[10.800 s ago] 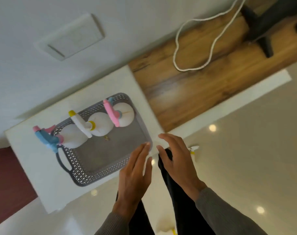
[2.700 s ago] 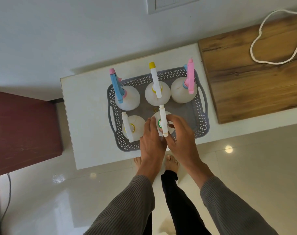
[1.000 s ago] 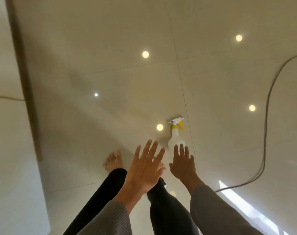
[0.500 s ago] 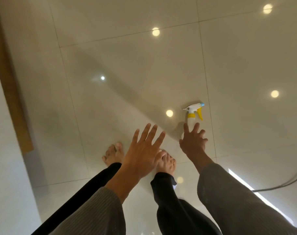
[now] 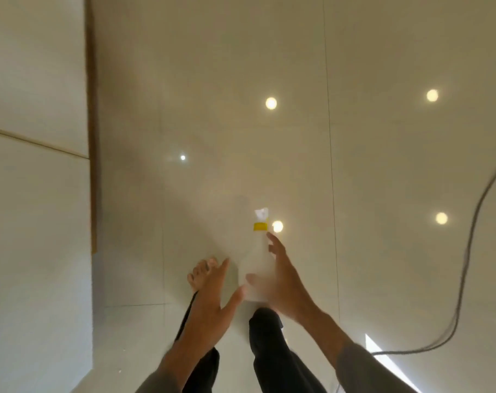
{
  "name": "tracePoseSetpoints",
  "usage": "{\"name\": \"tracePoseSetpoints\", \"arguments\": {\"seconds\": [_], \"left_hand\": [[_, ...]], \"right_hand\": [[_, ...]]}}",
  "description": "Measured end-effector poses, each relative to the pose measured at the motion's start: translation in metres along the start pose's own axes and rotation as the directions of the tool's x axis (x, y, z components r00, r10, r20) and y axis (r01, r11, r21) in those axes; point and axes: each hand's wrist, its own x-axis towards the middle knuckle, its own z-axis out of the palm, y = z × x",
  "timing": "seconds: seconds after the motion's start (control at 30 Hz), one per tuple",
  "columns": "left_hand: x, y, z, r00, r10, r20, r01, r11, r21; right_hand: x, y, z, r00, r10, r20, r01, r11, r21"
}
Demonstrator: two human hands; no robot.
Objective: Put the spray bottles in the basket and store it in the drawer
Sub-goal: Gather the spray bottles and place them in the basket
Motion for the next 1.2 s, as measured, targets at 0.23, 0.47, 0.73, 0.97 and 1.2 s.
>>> {"name": "tracePoseSetpoints", "arguments": {"seconds": [0.23, 0.47, 0.73, 0.97, 1.2], "left_hand": [[-0.118, 0.045, -0.094, 0.987, -0.106, -0.119, 0.022, 0.829, -0.559], [-0.177, 0.053, -0.209, 0.847, -0.195, -0.494, -0.168, 0.784, -0.598], [-0.178, 0.036, -0.317, 0.555, -0.393, -0.733, -0.002, 0.881, -0.474], [-0.137, 0.052, -0.386, 0.333, -0.443, -0.832, -0.121, 0.855, -0.504], [-0.095, 0.053, -0.434, 0.134, -0.559, -0.818, -0.008, 0.825, -0.565]], "right_hand": [[-0.074, -0.185, 0.025, 0.941, -0.151, 0.304, 0.150, 0.988, 0.028], [-0.087, -0.359, 0.103, 0.761, -0.214, 0.612, 0.360, 0.925, -0.123], [-0.061, -0.480, 0.228, 0.757, -0.419, 0.501, 0.570, 0.799, -0.192], [-0.020, -0.537, 0.286, 0.559, -0.586, 0.586, 0.816, 0.514, -0.264], [0.037, -0.568, 0.300, 0.445, -0.516, 0.732, 0.872, 0.436, -0.223]]}}
